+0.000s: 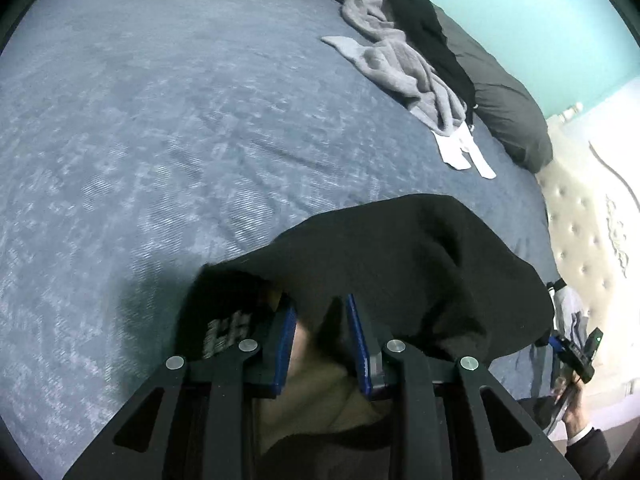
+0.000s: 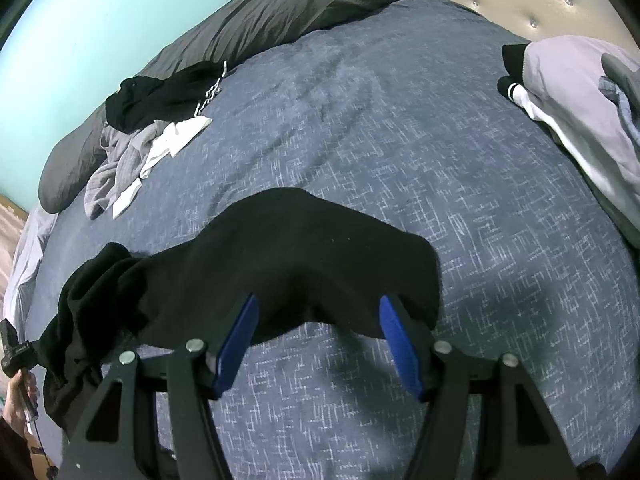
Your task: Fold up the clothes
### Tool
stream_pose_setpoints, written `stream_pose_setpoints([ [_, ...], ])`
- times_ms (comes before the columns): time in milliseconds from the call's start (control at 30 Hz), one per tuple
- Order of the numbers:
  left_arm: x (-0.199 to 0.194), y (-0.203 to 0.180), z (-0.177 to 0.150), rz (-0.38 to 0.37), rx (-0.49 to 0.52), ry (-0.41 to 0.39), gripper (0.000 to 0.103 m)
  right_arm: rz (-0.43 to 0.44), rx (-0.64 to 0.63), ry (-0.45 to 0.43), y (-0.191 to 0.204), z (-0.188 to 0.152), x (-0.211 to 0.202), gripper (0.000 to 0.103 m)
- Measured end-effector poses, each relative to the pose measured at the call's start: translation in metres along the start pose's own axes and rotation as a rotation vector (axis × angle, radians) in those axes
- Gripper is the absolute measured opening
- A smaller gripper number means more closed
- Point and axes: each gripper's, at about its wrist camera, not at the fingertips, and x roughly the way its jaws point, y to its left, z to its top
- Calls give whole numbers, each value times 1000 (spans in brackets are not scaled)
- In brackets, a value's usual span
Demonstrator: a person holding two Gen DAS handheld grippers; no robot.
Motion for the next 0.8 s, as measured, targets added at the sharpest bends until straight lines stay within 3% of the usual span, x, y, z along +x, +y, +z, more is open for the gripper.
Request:
stream_pose_setpoints([
  [67, 7, -4, 4, 13, 9, 8, 27, 0, 2, -1, 0, 0, 1, 65],
  [167, 12, -8, 9, 26, 23, 2, 4, 2, 0, 4, 0, -2, 2, 65],
  [533, -58, -24, 52, -36, 29, -168, 3, 3, 8, 0, -5, -2, 5, 65],
  [800, -39, -10, 67, -57, -60, -124, 3, 3, 10, -5, -5, 5, 8, 65],
])
